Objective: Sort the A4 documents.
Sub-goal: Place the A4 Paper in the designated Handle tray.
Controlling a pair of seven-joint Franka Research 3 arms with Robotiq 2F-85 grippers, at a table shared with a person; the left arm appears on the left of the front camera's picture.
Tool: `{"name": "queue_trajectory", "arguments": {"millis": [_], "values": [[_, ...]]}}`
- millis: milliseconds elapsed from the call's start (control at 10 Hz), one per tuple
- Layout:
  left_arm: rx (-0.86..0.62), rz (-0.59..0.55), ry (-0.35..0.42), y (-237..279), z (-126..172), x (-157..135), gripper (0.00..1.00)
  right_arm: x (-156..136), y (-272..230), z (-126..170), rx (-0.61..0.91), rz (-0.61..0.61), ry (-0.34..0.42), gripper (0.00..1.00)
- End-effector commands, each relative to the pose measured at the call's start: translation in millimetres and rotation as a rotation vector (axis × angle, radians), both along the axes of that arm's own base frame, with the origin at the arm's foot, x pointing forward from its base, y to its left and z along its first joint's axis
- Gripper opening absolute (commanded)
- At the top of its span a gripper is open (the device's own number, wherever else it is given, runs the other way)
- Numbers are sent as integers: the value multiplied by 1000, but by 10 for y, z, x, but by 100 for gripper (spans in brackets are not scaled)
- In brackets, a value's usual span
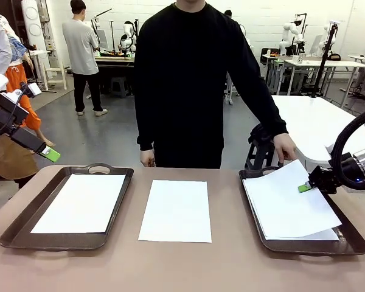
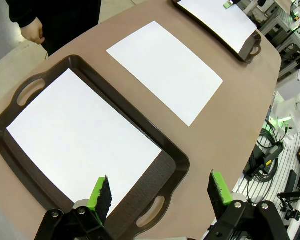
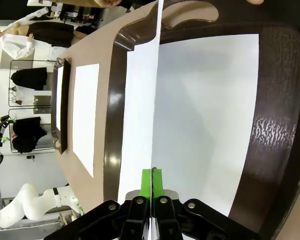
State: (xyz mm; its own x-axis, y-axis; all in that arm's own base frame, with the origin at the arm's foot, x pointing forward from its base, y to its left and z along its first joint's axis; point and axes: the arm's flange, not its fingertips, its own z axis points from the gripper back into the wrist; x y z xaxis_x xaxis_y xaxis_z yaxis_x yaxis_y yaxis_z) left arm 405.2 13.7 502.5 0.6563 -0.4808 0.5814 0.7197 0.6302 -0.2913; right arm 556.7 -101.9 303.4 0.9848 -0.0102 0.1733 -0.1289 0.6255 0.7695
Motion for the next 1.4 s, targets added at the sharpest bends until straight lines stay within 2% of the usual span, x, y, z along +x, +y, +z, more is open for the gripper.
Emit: {"name": "queue_trajectory", "arguments": {"millis": [0,100,200,300,400,500,600,700,800,900,1000,1100,1300], "values": [[0,-3,-3,5,4,2,100,-25,35,-20,-27,13,4,1],[0,-3,-3,5,4,2,100,-17,35,0,-45,20,5,20],[0,-3,-3,5,4,2,100,-16,35,22,-50,26,1,20],[0,-3,-3,5,4,2,100,-17,22,42,-82,29,-6,39],[0,-3,-3,5,4,2,100,-25,8,73,-156,12,-12,24],[0,-3,-3,5,4,2,100,-37,7,106,-197,11,-20,58],[0,-3,-3,5,4,2,100,-42,-10,127,-245,2,-33,43],[0,-3,-3,5,4,2,100,-43,-19,143,-247,-6,-39,77],[0,-3,-3,5,4,2,100,-37,-14,176,-257,-14,-55,63],[0,-3,-3,5,4,2,100,-37,-5,223,-273,-17,-73,97],[0,-3,-3,5,4,2,100,-40,-12,286,-298,-25,-94,82],[0,-3,-3,5,4,2,100,-40,-17,339,-318,-29,-108,100],[0,-3,-3,5,4,2,100,-43,-25,414,-345,-39,-120,100]]}}
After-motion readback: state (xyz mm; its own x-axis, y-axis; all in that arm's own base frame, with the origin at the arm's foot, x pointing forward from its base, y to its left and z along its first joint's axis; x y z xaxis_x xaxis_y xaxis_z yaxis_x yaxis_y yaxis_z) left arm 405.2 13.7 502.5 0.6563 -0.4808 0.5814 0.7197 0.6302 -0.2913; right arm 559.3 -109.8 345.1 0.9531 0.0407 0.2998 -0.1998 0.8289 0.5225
